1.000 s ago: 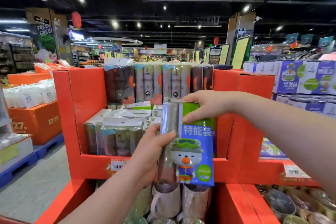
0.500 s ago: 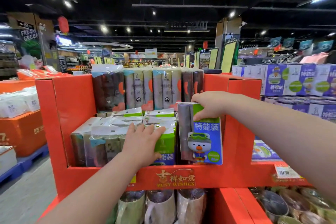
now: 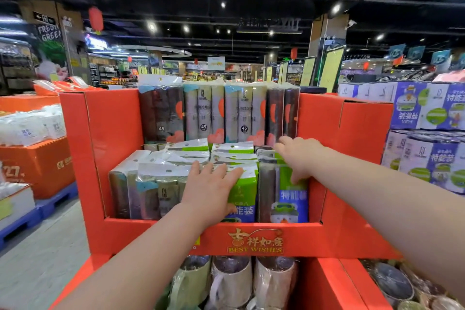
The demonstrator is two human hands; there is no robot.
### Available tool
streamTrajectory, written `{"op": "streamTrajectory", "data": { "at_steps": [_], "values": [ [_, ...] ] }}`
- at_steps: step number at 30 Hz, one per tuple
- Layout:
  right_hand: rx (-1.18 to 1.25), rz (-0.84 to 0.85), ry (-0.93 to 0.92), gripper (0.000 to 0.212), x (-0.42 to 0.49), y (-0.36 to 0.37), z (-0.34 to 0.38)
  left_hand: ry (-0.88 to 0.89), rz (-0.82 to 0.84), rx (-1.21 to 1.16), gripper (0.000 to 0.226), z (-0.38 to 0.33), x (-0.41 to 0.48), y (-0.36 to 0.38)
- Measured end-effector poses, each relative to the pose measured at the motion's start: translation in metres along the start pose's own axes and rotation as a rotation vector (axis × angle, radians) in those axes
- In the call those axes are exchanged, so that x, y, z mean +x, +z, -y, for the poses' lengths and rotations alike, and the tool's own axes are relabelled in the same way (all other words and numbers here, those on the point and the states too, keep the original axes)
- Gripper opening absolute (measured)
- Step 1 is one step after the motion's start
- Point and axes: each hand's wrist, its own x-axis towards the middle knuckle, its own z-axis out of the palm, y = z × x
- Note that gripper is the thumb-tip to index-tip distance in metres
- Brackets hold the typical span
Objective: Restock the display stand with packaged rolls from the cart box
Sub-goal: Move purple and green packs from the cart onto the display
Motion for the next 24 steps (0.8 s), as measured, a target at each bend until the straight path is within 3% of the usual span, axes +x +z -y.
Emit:
{"op": "streamTrajectory", "data": {
  "at_steps": [3, 11, 19, 24],
  "values": [
    [0.121, 0.103, -0.002, 0.107, 0.008, 0.027, 0.007, 0.002, -0.008, 0.000, 0.084, 0.000, 0.000, 0.001],
    [0.060, -0.038, 0.093, 0.101, 0.011, 0.043, 0.018, 0.010, -0.019, -0.005, 0.083, 0.000, 0.001, 0.003],
    [0.105, -0.024, 0.179, 0.109, 0.005, 0.044, 0.030, 0.015, -0.019, 0.002, 0.091, 0.000, 0.000, 0.005],
    [0.081, -0.224, 0.223, 0.095, -0.016, 0.051, 0.044, -0.010, 0.014, -0.059, 0.085, 0.000, -0.001, -0.001]
  ]
}}
